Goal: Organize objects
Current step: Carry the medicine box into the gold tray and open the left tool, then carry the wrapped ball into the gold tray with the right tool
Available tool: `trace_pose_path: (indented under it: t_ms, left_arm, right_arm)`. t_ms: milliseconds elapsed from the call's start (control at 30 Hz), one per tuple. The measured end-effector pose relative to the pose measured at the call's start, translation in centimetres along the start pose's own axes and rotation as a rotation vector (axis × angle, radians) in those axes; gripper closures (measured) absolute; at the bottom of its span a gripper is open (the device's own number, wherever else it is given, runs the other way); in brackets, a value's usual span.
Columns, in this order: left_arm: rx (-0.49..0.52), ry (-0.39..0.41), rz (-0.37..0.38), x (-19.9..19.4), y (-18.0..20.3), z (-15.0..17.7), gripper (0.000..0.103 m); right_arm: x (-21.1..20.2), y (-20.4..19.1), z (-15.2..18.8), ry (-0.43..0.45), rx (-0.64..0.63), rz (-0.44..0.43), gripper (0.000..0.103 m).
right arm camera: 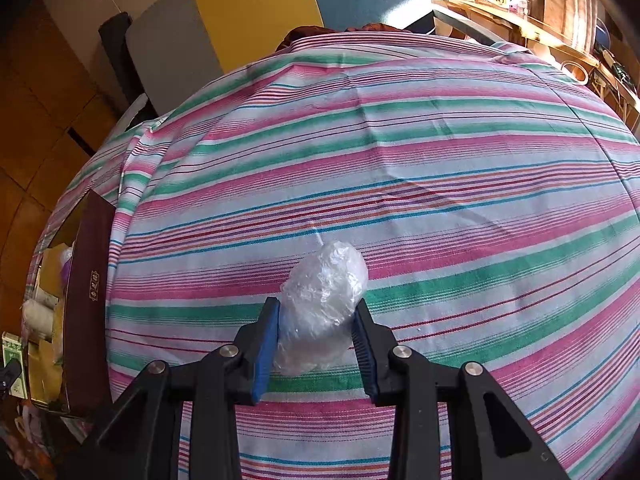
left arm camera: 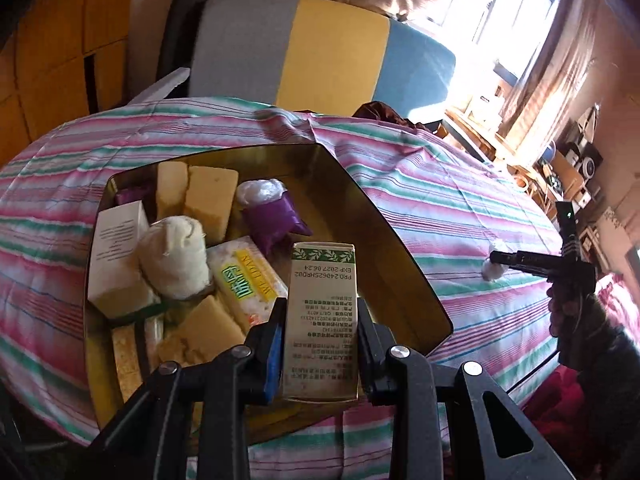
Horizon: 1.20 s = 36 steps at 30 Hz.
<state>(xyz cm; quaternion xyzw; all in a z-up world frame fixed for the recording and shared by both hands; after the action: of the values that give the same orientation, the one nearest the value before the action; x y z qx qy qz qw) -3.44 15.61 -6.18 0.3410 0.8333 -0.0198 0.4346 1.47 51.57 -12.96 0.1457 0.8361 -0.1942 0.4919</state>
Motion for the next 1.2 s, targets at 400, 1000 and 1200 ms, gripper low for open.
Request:
trace_pose_path:
  t_ms: [400,1000,1200]
  left_arm:
    - [0.038,-0.198,-0.020,5.5,-0.4,3.1,0.068]
    - [0.000,-0.082,-0.036,2.3,-0.5,2.2,0.044]
    - [-0.014,-0.047,-0.060,1.2,-0.9,1.7,0.044]
  right_arm:
    - [0.1,-0.3,-0.1,0.000,-0.020,0.009,0.068]
    - [-0.9,-4.5,0.7,0.066,-0.231,0.109,0.068]
    - [-1.0,-7.1,1.6,0.088,-0.349,0.148,0.068]
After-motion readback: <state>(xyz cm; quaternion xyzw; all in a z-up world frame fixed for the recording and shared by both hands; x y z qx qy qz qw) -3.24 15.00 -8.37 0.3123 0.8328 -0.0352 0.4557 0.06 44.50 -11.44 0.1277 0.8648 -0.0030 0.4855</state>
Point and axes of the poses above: each gripper's, at about its wrist camera, not at the fingertips, and x roughly the way its jaws point, y to its right, z to its underside, the point moved 5 cm from there along x, roughly the way its jaws point, and after that the axes turned 4 degrees about z, right-handed, at the moved point
